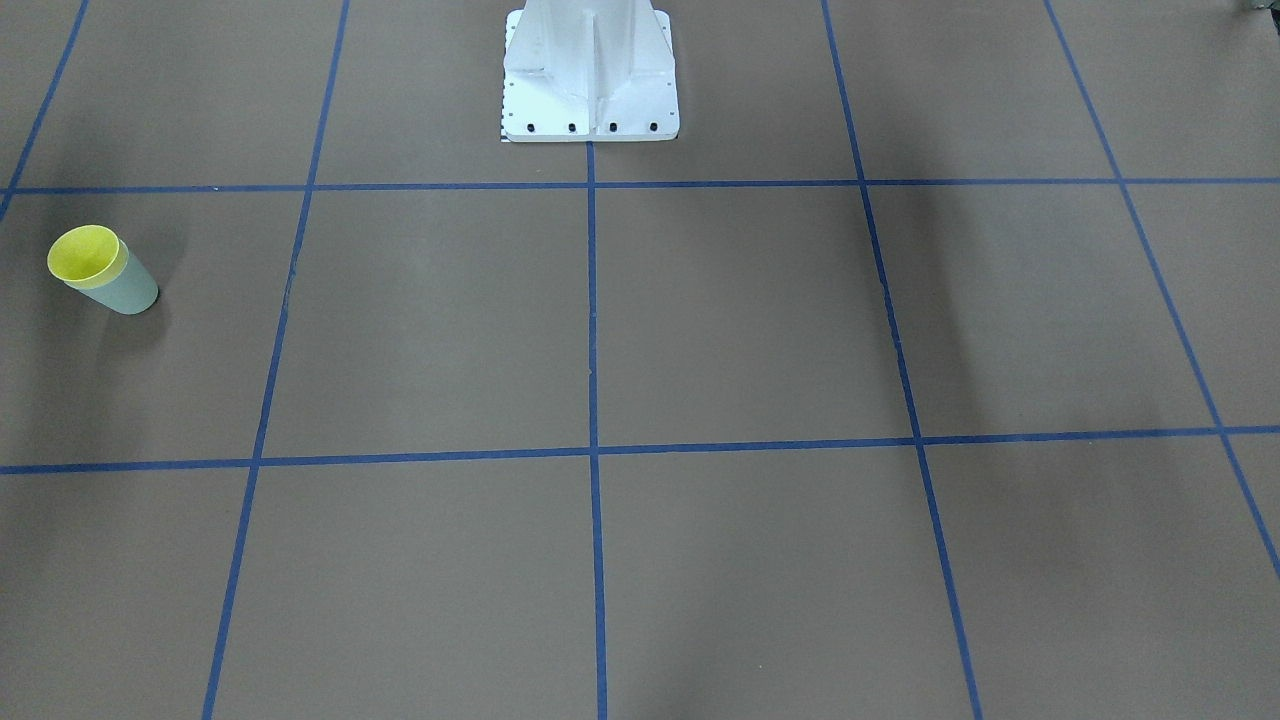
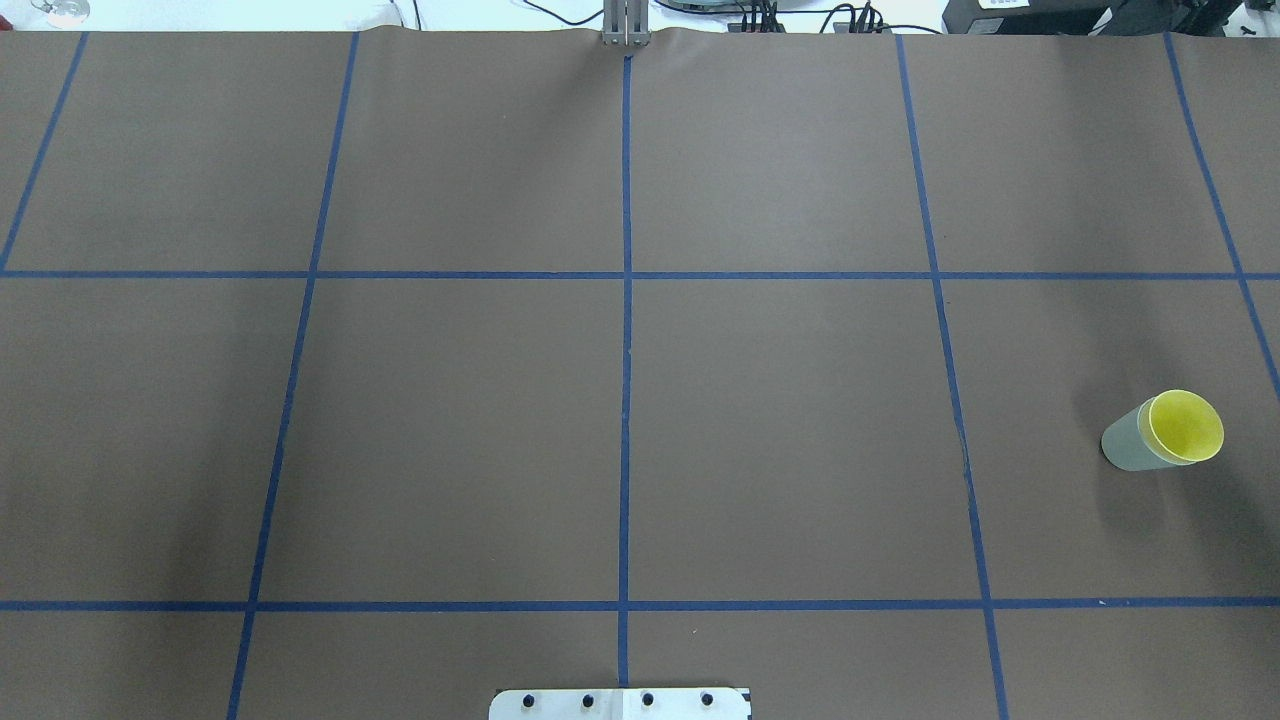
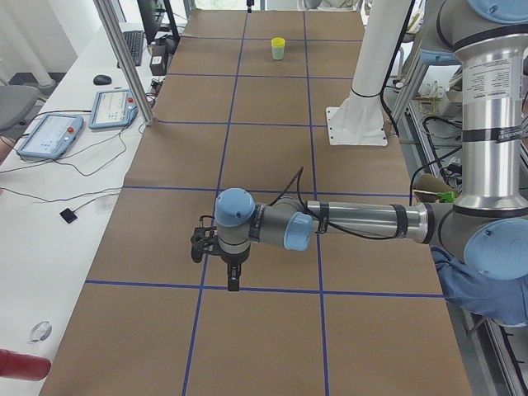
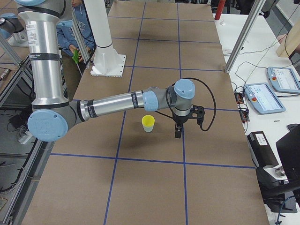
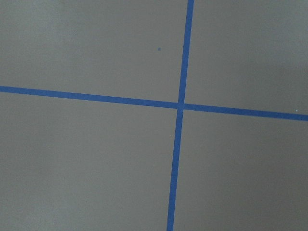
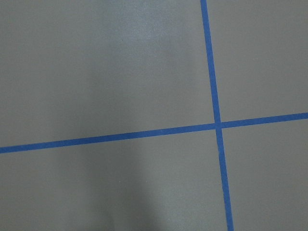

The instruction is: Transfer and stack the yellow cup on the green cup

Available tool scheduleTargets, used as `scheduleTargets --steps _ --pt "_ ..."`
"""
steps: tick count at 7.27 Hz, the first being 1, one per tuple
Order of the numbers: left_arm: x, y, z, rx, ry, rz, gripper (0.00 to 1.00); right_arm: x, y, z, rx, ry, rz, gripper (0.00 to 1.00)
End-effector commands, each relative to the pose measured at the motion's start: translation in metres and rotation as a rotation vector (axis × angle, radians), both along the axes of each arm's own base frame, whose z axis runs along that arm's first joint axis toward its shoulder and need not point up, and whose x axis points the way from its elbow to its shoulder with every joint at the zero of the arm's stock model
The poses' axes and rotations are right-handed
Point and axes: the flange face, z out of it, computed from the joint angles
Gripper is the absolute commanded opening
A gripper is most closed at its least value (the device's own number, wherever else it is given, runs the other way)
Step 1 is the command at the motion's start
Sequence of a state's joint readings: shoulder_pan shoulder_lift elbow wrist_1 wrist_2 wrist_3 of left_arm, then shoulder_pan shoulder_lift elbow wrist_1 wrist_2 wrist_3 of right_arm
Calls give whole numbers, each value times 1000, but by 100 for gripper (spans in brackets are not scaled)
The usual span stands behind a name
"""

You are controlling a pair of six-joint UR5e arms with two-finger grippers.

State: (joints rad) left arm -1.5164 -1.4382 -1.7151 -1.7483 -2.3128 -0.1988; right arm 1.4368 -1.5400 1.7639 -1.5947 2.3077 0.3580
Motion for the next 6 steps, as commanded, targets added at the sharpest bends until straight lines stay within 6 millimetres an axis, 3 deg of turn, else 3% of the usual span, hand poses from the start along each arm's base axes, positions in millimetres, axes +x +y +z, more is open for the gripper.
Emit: scheduleTargets --steps 1,2,6 --pt "-1 18 -43 32 -1 2 100 5 33 0 5 3 -5 100" --pt "0 18 -55 -45 -14 5 100 6 39 -2 8 2 -5 100" --pt "15 20 -41 -70 -65 49 100 8 49 -4 19 6 -12 100"
